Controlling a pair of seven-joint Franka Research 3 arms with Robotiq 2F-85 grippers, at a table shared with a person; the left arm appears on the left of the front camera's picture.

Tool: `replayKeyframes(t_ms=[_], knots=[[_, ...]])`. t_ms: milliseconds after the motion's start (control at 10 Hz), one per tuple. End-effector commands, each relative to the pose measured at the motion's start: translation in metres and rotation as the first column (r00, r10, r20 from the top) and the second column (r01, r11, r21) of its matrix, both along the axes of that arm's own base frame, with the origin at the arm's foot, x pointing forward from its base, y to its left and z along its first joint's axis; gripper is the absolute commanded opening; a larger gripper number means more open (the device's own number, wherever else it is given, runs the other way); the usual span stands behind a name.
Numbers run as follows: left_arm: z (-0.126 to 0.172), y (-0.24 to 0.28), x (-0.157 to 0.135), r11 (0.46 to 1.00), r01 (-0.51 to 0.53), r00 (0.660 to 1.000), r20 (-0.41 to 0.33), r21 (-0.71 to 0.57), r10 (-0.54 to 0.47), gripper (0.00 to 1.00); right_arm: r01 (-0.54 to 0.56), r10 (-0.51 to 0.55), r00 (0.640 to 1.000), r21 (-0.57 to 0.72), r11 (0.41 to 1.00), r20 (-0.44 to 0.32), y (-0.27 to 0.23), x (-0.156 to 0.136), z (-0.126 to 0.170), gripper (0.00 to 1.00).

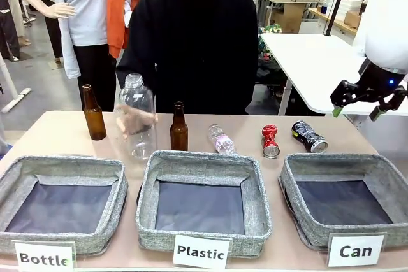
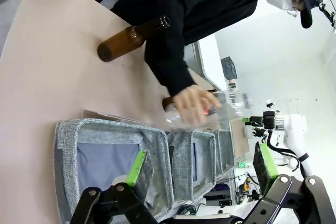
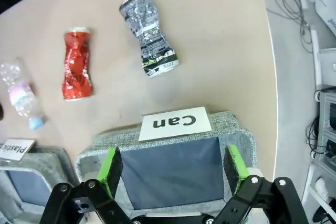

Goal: Sort the can waste into the basket.
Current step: Pick up the can waste from the table and place it in the right Fabric basket.

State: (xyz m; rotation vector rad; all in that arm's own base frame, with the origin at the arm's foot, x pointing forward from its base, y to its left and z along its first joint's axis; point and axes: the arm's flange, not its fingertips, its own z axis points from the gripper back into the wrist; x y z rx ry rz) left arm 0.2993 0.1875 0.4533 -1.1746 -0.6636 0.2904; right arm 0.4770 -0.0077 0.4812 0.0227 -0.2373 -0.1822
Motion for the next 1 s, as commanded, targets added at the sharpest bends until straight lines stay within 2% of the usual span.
replayKeyframes(t_ms=[0, 100, 300, 500, 700, 800, 900], knots=[[0.001, 0.000, 0.002, 1.000, 0.002, 0.999, 0.035, -0.004, -0.002, 1.00, -0.048, 0.046, 0.997, 0.020, 0.999, 0.062, 0.009, 0.027, -0.018, 1.00], [0.001, 0.000, 0.002, 1.000, 0.002, 0.999, 0.035, -0.004, -0.002, 1.00, -0.062, 0.057, 0.994, 0.057, 0.996, 0.088, 0.011, 0.046, -0.030, 1.00], [0.001, 0.000, 0.002, 1.000, 0.002, 0.999, 0.035, -0.004, -0.002, 1.00, -0.058, 0.050, 0.995, 0.090, 0.994, 0.082, 0.014, 0.071, -0.054, 1.00], [0.001, 0.000, 0.002, 1.000, 0.002, 0.999, 0.035, -0.004, -0.002, 1.00, -0.031, 0.027, 0.999, 0.076, 0.997, 0.044, 0.023, 0.111, -0.091, 1.00], [0.001, 0.000, 0.002, 1.000, 0.002, 0.999, 0.035, -0.004, -0.002, 1.00, 0.007, -0.007, 1.000, 0.050, 0.999, -0.015, 0.024, 0.140, -0.124, 1.00], [0.001, 0.000, 0.002, 1.000, 0.002, 0.999, 0.035, -0.004, -0.002, 1.00, 0.066, -0.066, 0.997, 0.001, 0.998, -0.048, 0.025, 0.156, -0.139, 1.00], [0.001, 0.000, 0.002, 1.000, 0.002, 0.999, 0.035, -0.004, -0.002, 1.00, 0.066, -0.066, 0.995, -0.004, 0.998, -0.072, 0.026, 0.162, -0.148, 1.00]])
